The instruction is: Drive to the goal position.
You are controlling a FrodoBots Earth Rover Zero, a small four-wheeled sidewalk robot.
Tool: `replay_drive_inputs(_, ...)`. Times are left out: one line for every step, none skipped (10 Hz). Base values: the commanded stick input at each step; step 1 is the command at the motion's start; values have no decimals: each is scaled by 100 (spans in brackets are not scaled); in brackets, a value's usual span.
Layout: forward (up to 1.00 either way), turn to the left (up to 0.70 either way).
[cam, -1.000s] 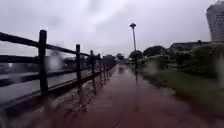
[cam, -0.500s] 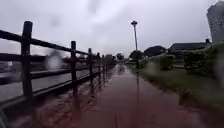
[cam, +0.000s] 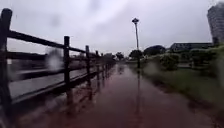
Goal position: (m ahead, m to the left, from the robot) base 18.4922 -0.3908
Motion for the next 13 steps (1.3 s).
replay_drive_inputs(100,1)
replay_drive_inputs(100,1)
replay_drive_inputs(100,1)
replay_drive_inputs(100,1)
replay_drive_inputs(100,1)
replay_drive_inputs(100,1)
replay_drive_inputs(100,1)
replay_drive_inputs(100,1)
replay_drive_inputs(100,1)
replay_drive_inputs(100,1)
replay_drive_inputs(100,1)
replay_drive_inputs(100,1)
replay_drive_inputs(100,1)
